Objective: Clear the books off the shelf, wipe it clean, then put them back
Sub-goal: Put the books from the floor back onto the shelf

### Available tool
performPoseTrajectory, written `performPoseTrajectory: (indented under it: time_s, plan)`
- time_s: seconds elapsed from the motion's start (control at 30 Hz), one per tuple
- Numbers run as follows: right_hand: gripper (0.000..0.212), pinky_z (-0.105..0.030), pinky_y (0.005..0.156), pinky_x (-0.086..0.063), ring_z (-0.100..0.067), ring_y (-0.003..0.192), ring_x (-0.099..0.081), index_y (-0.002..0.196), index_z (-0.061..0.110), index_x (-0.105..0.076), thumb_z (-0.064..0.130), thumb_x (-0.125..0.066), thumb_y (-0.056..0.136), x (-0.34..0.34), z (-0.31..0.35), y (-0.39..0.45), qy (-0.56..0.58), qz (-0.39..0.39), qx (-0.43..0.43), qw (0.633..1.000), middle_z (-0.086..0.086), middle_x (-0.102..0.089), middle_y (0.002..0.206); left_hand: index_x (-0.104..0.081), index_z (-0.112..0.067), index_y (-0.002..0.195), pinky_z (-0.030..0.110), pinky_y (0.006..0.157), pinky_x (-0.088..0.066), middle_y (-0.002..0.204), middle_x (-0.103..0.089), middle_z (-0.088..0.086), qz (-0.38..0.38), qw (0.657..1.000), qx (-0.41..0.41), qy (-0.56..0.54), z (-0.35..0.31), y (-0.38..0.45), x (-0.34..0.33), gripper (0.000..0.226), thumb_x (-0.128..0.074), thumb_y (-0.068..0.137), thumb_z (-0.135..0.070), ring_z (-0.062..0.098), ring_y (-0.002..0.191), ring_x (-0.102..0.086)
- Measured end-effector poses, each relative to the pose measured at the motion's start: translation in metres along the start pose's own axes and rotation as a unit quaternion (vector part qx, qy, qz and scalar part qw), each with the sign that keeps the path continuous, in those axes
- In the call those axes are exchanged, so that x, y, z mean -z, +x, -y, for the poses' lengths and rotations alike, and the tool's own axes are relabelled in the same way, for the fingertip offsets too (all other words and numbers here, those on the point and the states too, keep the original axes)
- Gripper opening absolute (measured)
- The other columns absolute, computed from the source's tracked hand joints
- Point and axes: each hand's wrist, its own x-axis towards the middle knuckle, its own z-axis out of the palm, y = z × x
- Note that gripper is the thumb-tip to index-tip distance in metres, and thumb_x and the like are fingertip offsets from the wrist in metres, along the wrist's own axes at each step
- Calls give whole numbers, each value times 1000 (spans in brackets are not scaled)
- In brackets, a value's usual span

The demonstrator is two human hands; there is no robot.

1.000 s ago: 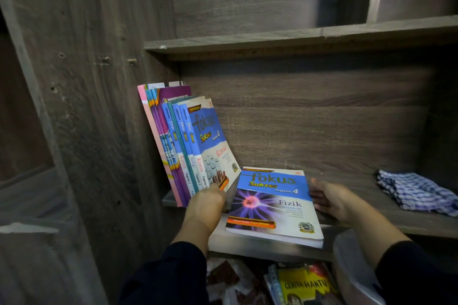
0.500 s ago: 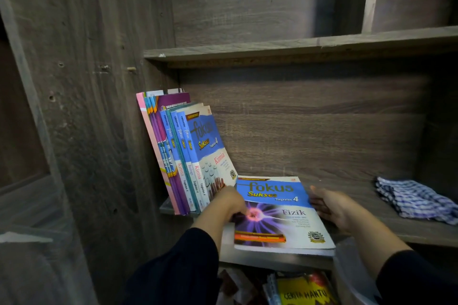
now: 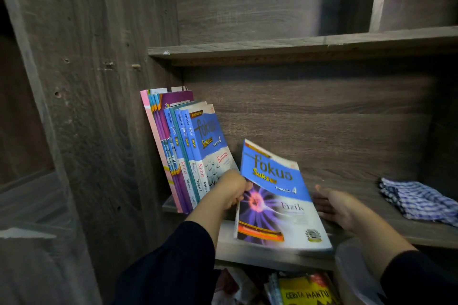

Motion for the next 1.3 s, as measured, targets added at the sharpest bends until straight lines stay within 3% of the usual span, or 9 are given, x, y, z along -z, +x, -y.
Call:
performPoseTrajectory:
  time_s: [0.1,0.2,0.4,0.67,0.8,0.9,1.0,1.17,1.3]
  plan:
    - [27,-26,59,-44,-16,70,-52,99,4,-58,30,-52,95,-3,1,0,0,-9,1,1000,-10,-59,83,-58,-8,110,30,63,-54,92,-67,12,-116,990,-63,42,-2,3,11,20,-56,90,-13,25,74,-66]
    - [33,-25,59,-43,-15,71,-52,113,3,-56,29,-51,96,-3,3,-1,-4,-6,1,1000,-12,-60,87,-52,-9,117,33,75,-45,108,-65,15,-253,955,-86,130,2,-4,21,25,-50,95,-22,37,100,-62]
    - [35,-23,59,-43,-15,69,-51,116,1,-56,29,-49,96,-3,1,-2,-6,2,-2,1000,-9,-57,79,-38,-3,114,46,77,-48,111,-61,20,-344,930,-86,100,13,-20,6,19,-39,95,-6,42,101,-60]
    - [30,-21,58,-43,-13,64,-48,75,10,-53,29,-49,97,-3,0,-3,-1,-2,1,1000,-8,-54,73,-41,-10,110,39,72,-55,111,-49,10,-392,895,-161,141,26,-11,4,17,-48,95,-8,27,91,-62]
    - [29,-21,58,-42,-12,63,-46,75,10,-52,29,-48,97,-4,-1,-3,4,4,10,1000,-7,-53,73,-56,-11,108,35,80,-47,106,-55,10,-330,778,-288,451,30,-10,8,32,-69,79,-14,27,97,-55]
    - [30,-20,56,-43,-12,64,-48,75,9,-53,28,-48,97,-4,-3,-2,3,-1,16,1000,-8,-54,76,-59,-10,118,50,113,-24,126,-52,13,-135,666,-343,648,44,3,-4,31,-52,87,-12,34,129,-38]
    - [31,-14,45,-46,-10,61,-47,73,9,-54,27,-48,97,-3,-2,-2,-15,-8,16,1000,-6,-54,73,-49,-17,136,58,116,7,149,-36,11,-62,652,-254,712,51,15,-12,42,-35,97,-21,34,147,-8]
    - [29,-8,35,-40,-9,57,-42,75,8,-57,26,-49,97,-4,-1,0,-33,-9,10,999,-4,-53,70,-34,-15,146,57,117,7,156,-25,11,-64,671,-176,718,54,32,-19,47,-27,100,-25,35,148,-3]
    - [29,-13,41,-43,-8,57,-44,107,1,-62,26,-49,97,-6,-2,2,-45,-21,21,999,-8,-60,80,-37,-14,145,59,115,9,157,-22,12,-69,661,-151,732,52,35,-24,48,-29,99,-24,36,147,-4]
